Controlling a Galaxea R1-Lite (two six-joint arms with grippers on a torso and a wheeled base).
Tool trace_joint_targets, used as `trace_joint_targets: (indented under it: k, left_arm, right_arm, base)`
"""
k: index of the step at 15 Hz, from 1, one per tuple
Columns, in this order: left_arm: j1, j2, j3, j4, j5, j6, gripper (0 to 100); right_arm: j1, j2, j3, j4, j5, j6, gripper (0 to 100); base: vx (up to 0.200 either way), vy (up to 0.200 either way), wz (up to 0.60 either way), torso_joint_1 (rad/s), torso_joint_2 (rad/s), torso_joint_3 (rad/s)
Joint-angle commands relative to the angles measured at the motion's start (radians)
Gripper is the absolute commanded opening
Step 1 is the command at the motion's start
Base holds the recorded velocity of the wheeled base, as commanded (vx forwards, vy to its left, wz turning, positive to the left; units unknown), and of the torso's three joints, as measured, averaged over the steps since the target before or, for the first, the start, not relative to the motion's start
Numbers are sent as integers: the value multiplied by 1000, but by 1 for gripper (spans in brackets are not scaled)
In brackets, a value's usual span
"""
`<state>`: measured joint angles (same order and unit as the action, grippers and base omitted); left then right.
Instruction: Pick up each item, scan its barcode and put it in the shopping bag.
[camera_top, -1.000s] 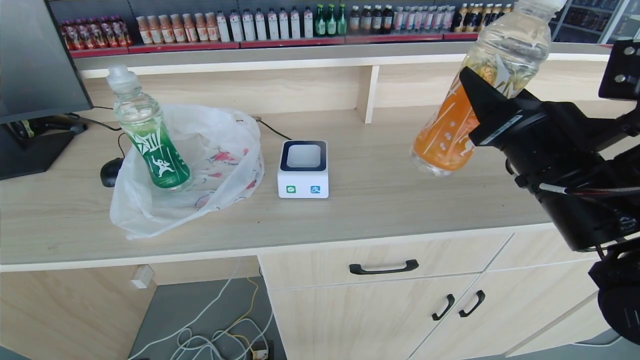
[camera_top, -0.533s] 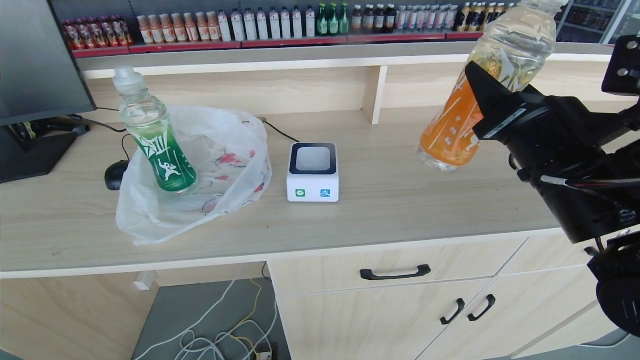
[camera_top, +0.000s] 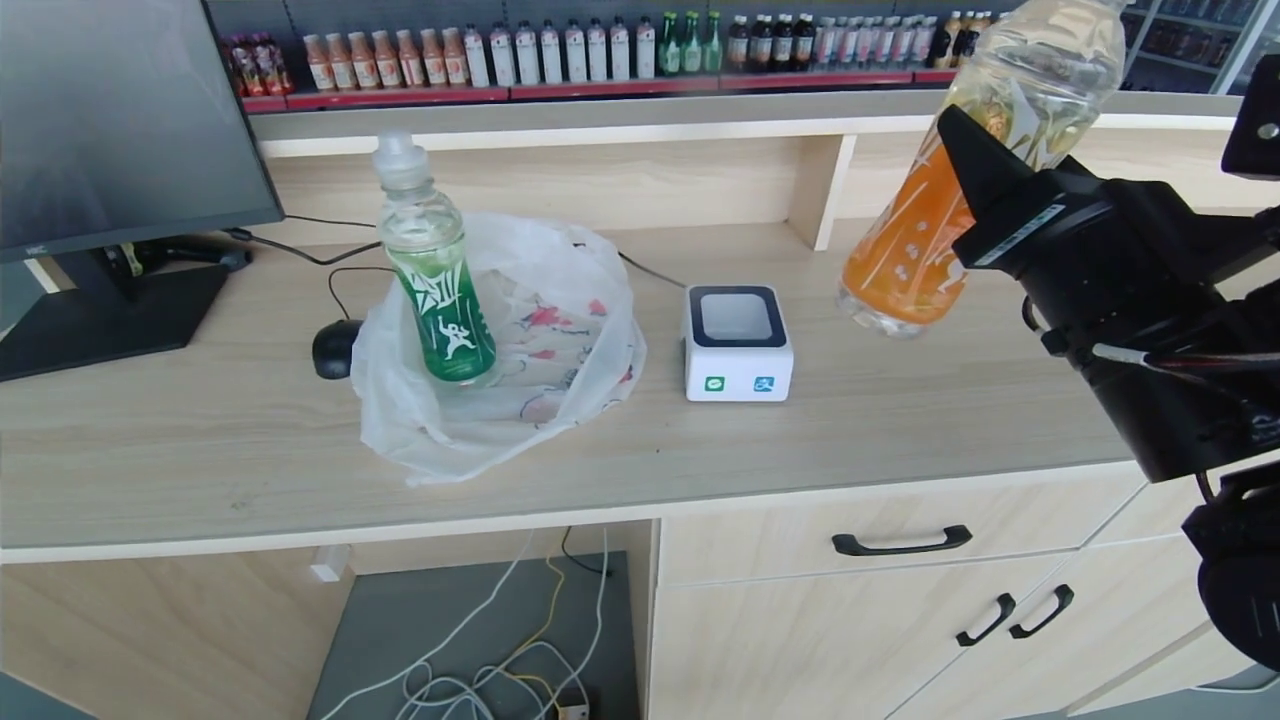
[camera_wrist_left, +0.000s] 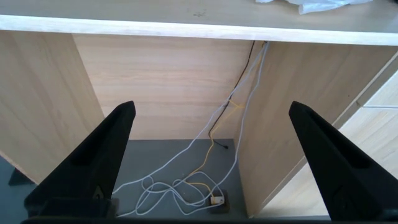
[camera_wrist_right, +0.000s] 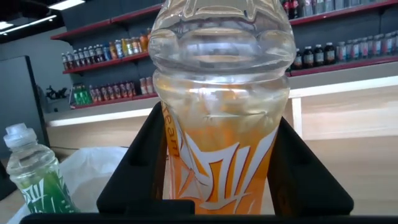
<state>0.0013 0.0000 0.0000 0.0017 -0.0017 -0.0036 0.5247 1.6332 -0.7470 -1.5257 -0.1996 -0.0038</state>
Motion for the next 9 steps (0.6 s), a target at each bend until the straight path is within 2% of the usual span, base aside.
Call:
trace_joint_targets:
  k: [1,9]
  left_arm:
    - [0,0,0,-2,0,2,100]
    - [-1,0,0,0,0,2,100]
  right_arm:
    - [0,-3,0,1,0,-1,0]
    - [0,-1,-22,13,-1,33,0]
  base:
    - [0,0,0,0,0,0]
    - [0,0,0,0,0,0]
